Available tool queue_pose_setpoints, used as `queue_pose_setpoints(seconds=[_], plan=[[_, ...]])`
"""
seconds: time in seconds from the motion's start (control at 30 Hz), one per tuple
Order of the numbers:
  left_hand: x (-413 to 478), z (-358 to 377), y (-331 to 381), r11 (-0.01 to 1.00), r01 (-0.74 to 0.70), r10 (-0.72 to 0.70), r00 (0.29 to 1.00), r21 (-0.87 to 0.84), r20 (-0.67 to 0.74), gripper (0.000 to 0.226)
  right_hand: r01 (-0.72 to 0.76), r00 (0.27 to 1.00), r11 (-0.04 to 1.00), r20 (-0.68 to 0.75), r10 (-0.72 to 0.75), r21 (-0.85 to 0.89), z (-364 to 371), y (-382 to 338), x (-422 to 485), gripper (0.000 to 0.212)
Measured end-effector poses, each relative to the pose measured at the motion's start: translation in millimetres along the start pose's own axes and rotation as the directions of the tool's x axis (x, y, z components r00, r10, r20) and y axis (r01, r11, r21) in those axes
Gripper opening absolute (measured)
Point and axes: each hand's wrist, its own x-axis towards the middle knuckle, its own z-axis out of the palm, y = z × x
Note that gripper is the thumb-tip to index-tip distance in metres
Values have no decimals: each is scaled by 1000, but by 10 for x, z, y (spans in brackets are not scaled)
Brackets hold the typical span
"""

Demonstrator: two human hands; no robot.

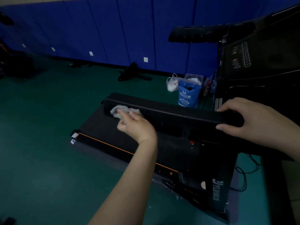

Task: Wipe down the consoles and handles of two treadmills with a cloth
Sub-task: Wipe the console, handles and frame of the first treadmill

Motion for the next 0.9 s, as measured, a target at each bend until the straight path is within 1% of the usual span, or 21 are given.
queue_pose_setpoints(seconds=[0.03,0.07,0.1,0.13,0.17,0.2,0.23,0.27,0.3,0.37,0.43,0.5,0.53,0.6,0.63,0.67,0.73,0.8,0.83,0.87,0.9], plan=[[-204,33,-70,1000,1,-2,1000,20,12,55,1,1000,1000,-4,-1,-1,4,-6,-2,39],[-456,47,-154,999,-50,50,998,14,49,55,2,1000,1000,-8,-2,-3,8,-9,0,39],[-750,23,-249,989,-146,144,984,18,105,53,4,1000,1000,-10,-4,-7,11,-13,0,39],[-1052,-21,-343,970,-239,228,956,39,187,53,3,1000,1000,-12,-3,-13,13,-17,-2,40],[-1319,-91,-434,955,-292,267,919,47,292,52,2,1000,1000,-16,-3,-21,12,-18,-6,40],[-1519,-163,-468,951,-307,274,879,24,391,51,3,1000,1000,-23,-4,-28,10,-16,-10,40],[-1605,-226,-470,947,-321,287,845,-3,452,48,4,1000,999,-29,-5,-34,11,-13,-7,42],[-1584,-249,-448,933,-360,334,835,-24,437,43,11,999,999,-30,-12,-39,6,-10,-13,43],[-1472,-251,-423,918,-395,377,850,-27,368,39,24,999,999,-26,-25,-44,6,-4,-17,45],[-1052,-223,-306,924,-381,372,914,36,160,38,55,998,997,-9,-55,-55,-4,18,-21,48],[-576,-182,-140,966,-249,248,969,66,23,42,87,996,994,32,-85,-62,-32,48,-16,50],[-286,-126,-66,994,-94,95,995,49,-38,45,125,990,988,81,-118,-85,-76,83,-8,53],[-217,-72,-101,999,-31,33,998,27,-61,44,148,985,984,101,-138,-104,-94,100,-3,55],[-345,67,-166,995,70,-79,990,-75,-117,41,191,977,973,121,-175,-132,-109,124,16,58],[-555,137,-239,996,45,-55,990,-80,-128,41,208,974,969,121,-192,-133,-107,142,17,58],[-853,182,-314,999,-35,31,994,-34,-107,42,217,973,969,110,-204,-121,-101,155,16,57],[-1503,217,-516,979,-198,197,980,49,24,48,223,973,971,73,-217,-86,-81,178,15,54],[-1967,145,-598,976,-219,212,959,18,188,52,237,971,968,49,-234,-85,-56,199,15,55],[-2016,101,-625,972,-234,229,947,-4,223,52,241,970,966,44,-238,-87,-48,209,16,56],[-1936,81,-630,965,-262,257,945,0,200,49,245,969,966,41,-242,-86,-44,214,17,56],[-1748,74,-605,967,-254,248,960,30,128,46,247,969,966,42,-244,-83,-46,215,18,56]])
